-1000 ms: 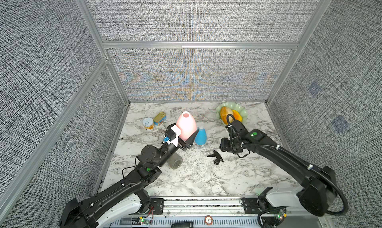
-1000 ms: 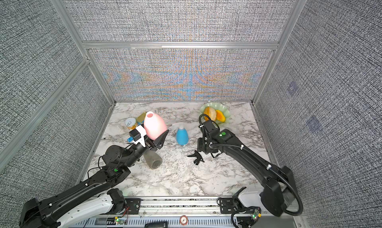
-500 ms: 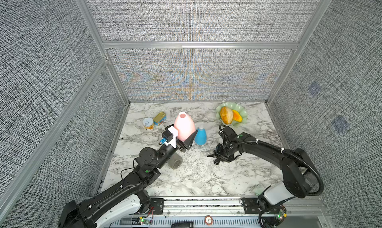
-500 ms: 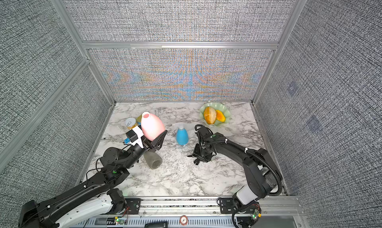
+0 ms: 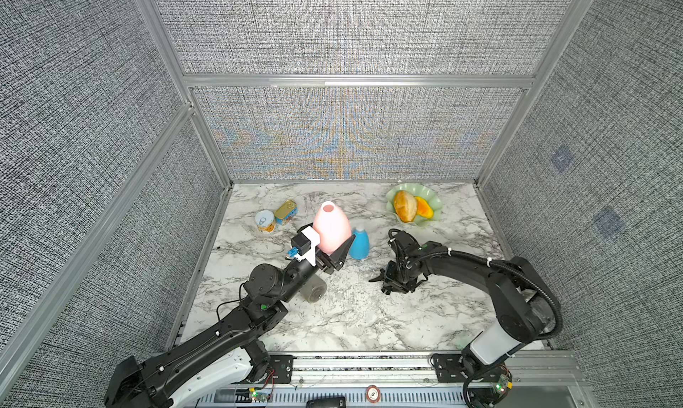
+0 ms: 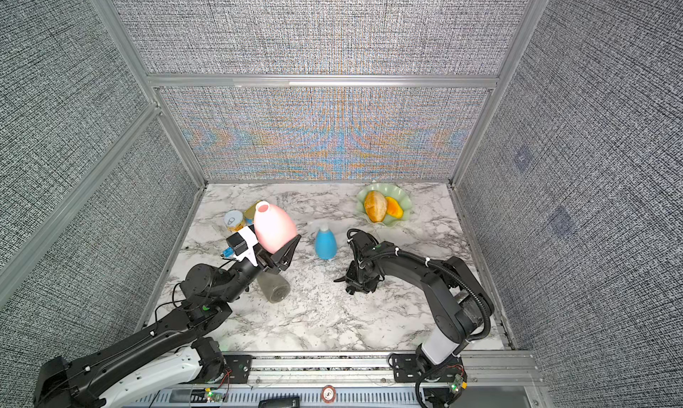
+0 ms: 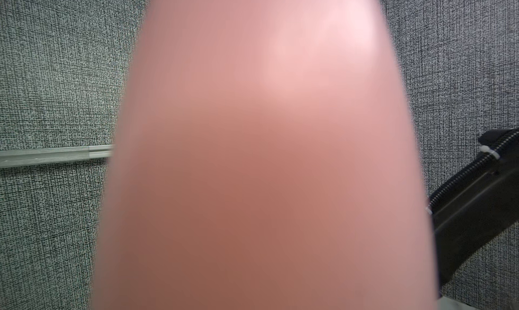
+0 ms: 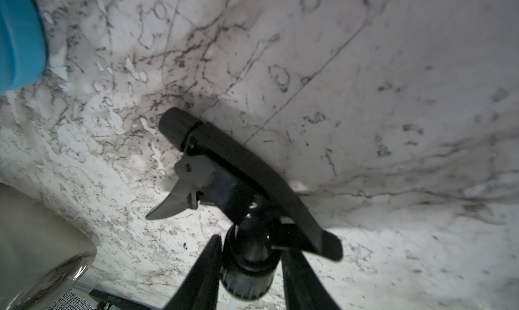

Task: Attach spray nozzles to spray bottles
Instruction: Pick up the spray nozzle from the center of the board.

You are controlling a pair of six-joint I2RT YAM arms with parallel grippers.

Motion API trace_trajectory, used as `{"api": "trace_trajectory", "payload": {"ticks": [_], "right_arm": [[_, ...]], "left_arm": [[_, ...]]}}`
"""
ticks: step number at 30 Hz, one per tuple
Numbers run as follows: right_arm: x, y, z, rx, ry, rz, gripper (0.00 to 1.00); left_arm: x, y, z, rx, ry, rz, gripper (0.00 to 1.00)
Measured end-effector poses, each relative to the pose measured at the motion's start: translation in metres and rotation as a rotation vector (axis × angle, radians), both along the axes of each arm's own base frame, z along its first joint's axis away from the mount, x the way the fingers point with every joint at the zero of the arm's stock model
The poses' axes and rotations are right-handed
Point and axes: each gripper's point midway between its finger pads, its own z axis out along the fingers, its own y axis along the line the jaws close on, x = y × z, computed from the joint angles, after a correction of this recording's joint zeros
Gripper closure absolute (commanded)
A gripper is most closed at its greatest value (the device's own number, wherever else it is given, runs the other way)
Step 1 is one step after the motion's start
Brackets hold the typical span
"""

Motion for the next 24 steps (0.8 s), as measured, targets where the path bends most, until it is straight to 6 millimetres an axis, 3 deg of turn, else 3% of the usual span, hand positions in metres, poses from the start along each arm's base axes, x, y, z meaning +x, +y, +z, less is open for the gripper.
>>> {"api": "trace_trajectory", "payload": {"ticks": [9,16,20,24], "right_arm": [[0.003,0.000,-0.010,-0.012,0.019,0.013,0.62],[0.007,0.004,-0.009,-0.006,0.004,0.042,0.70],[0.009,0.000,-0.002,-0.028,-0.039,0.056,0.69],[0.013,-0.002,0.021,-0.017,-0.132,0.070,0.69]], "left_arm": [[-0.001,0.000,0.001,-0.002,-0.001,-0.004,0.40],[-0.001,-0.002,-0.001,0.002,0.001,-0.006,0.40],[0.000,-0.002,-0.002,0.004,0.004,-0.006,0.40],[0.001,-0.004,-0.005,0.011,0.009,-0.004,0.40]]}}
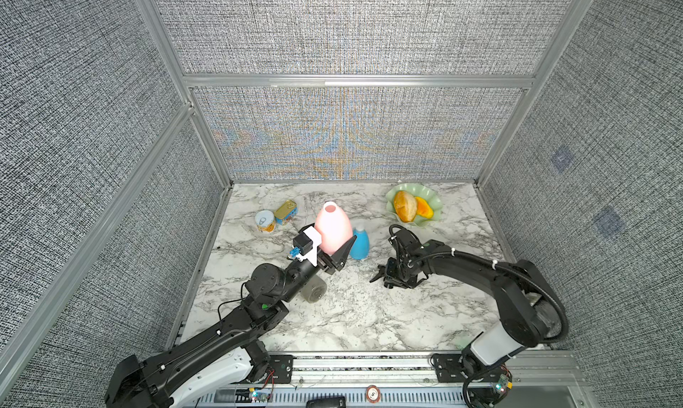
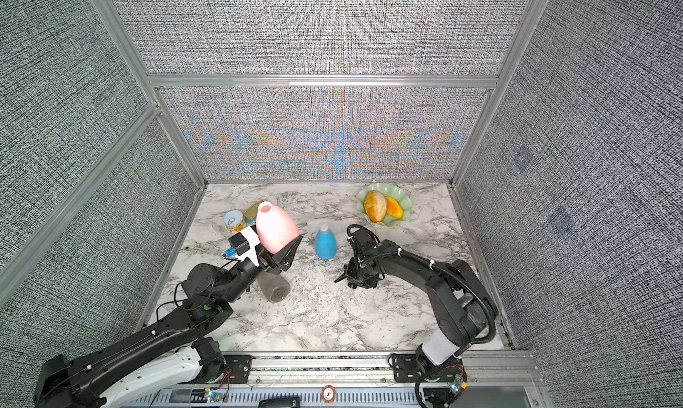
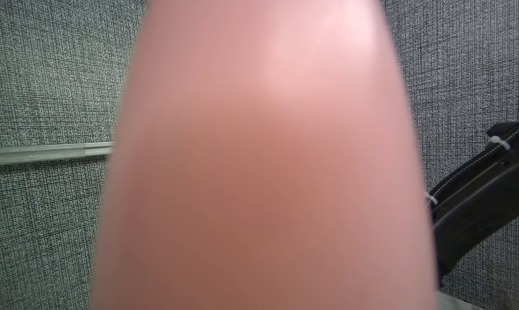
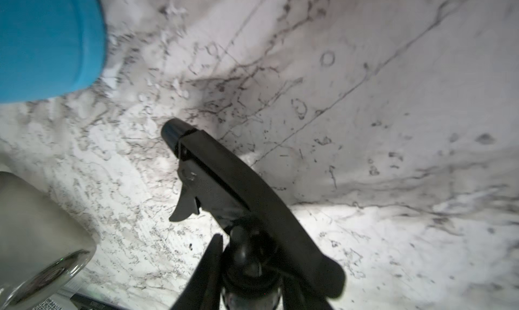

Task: Attach spray nozzles to spray bottles
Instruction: Pick up the spray nozzle from the center of the board.

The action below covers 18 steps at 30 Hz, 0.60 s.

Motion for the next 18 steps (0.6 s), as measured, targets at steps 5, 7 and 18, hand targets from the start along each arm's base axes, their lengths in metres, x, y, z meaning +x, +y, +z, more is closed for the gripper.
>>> {"api": "trace_trajectory", "payload": {"ticks": [5,7,18], "right_arm": [[-0.003,-0.008,0.022,0.007,-0.117,0.019,0.69],[0.002,-0.010,0.042,0.018,-0.207,0.024,0.69],[0.028,-0.019,0.197,0.111,-0.763,0.070,0.69]], "left_arm": [[0.004,-0.003,-0.009,0.016,0.016,0.007,0.40],[0.006,-0.005,-0.013,0.024,0.020,0.010,0.41],[0.011,-0.013,-0.032,0.066,0.023,0.015,0.42]]}}
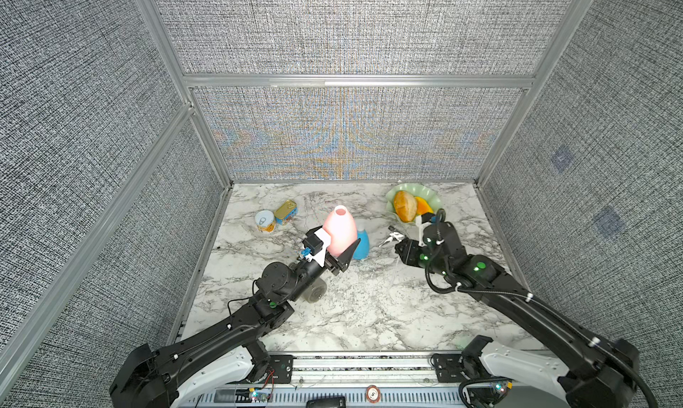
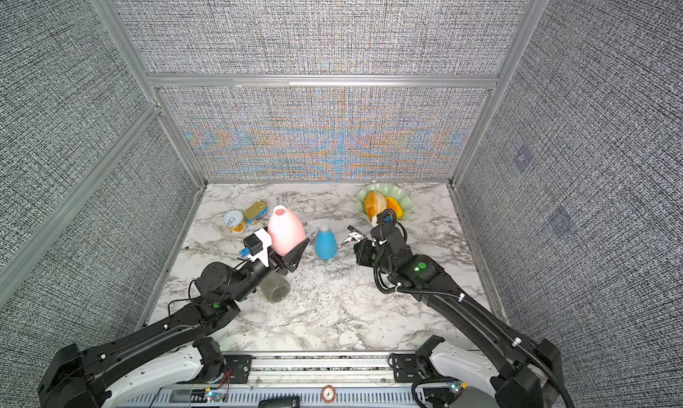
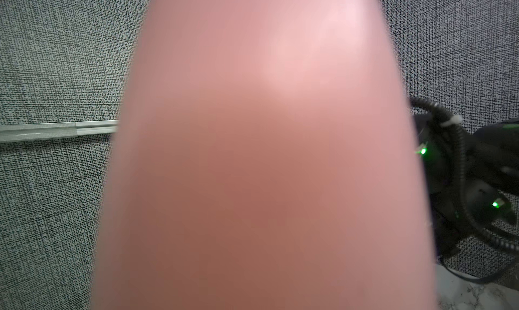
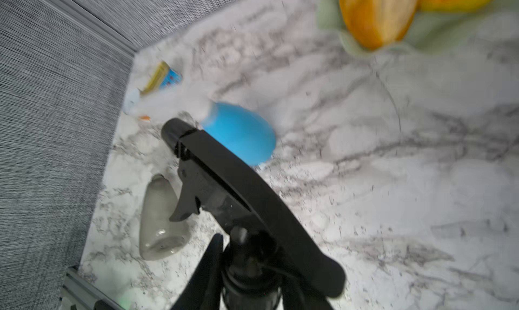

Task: Attach spray nozzles to spray bottles
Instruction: Pick up the spray nozzle from the center of the board.

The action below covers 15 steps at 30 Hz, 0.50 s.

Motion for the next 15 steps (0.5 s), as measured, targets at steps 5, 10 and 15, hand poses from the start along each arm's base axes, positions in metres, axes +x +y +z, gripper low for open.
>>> {"api": "trace_trajectory", "payload": {"ticks": [5,10,15], "right_arm": [[0.009,0.000,0.092,0.016,-0.269,0.000,0.69],[0.006,0.016,0.169,-0.001,-0.485,0.050,0.69],[-0.019,0.036,0.248,0.033,-0.696,0.133,0.69]], "left_arm": [[0.000,-0.003,-0.010,0.019,-0.016,-0.004,0.43],[-0.002,-0.010,-0.021,0.044,-0.035,-0.029,0.44],[0.000,-0.021,-0.030,0.063,-0.011,-0.064,0.44]]}}
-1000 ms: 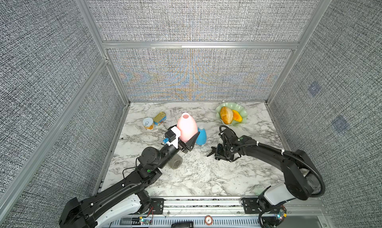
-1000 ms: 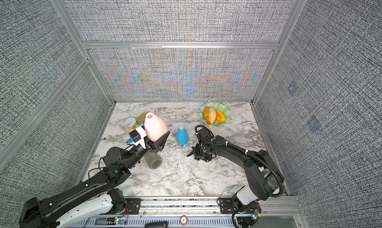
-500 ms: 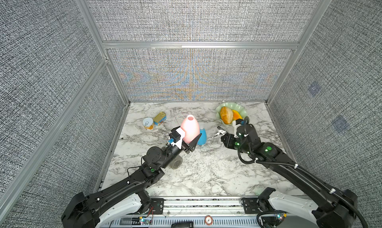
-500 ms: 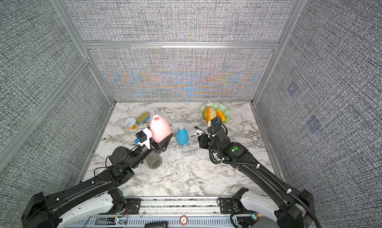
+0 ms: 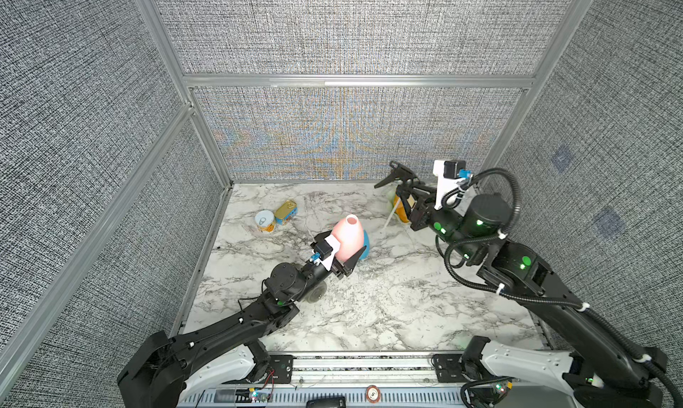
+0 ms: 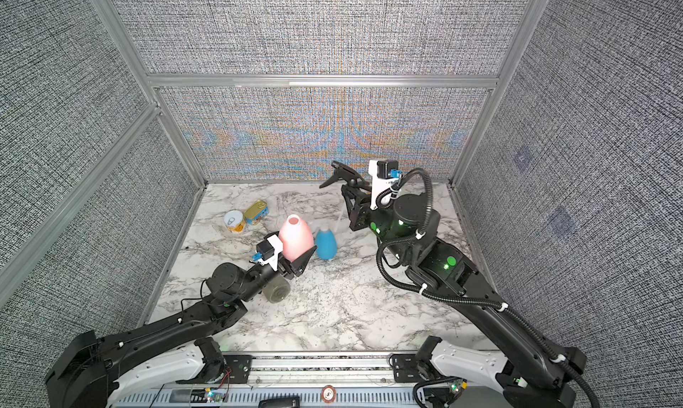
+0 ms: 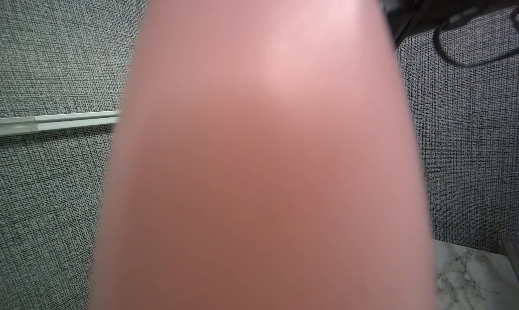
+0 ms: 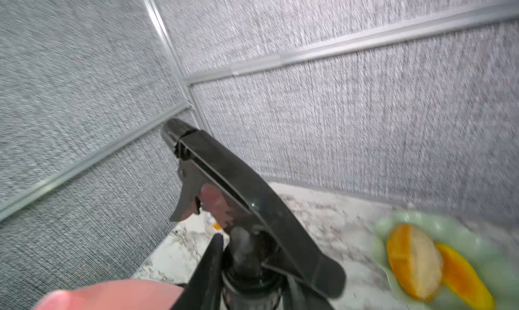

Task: Attach spray nozzles to spray bottles
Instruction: Pick up the spray nozzle from the center of the board, then insert the spray nozzle into the spray bottle.

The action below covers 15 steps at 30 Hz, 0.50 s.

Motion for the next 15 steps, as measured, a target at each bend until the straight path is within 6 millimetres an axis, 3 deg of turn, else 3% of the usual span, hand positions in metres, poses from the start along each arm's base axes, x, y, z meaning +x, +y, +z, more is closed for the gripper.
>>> {"api": "trace_trajectory", "payload": {"ticks": [3,7,11,15], "right_arm": [[-0.017,0.007,0.039,0.018,-0.102,0.045,0.69],[-0.035,0.012,0.070,0.029,-0.187,0.089,0.69],[-0.051,0.020,0.085,0.041,-0.234,0.144,0.69],[-0.060,0.036,0.086,0.024,-0.254,0.200,0.69]], "left_arm": [[0.003,-0.004,-0.004,0.005,0.023,-0.007,0.44],[0.006,-0.007,-0.008,0.001,0.053,-0.010,0.44],[0.010,-0.005,-0.010,-0.013,0.081,0.009,0.43],[0.016,-0.006,-0.013,-0.020,0.108,0.025,0.43]]}}
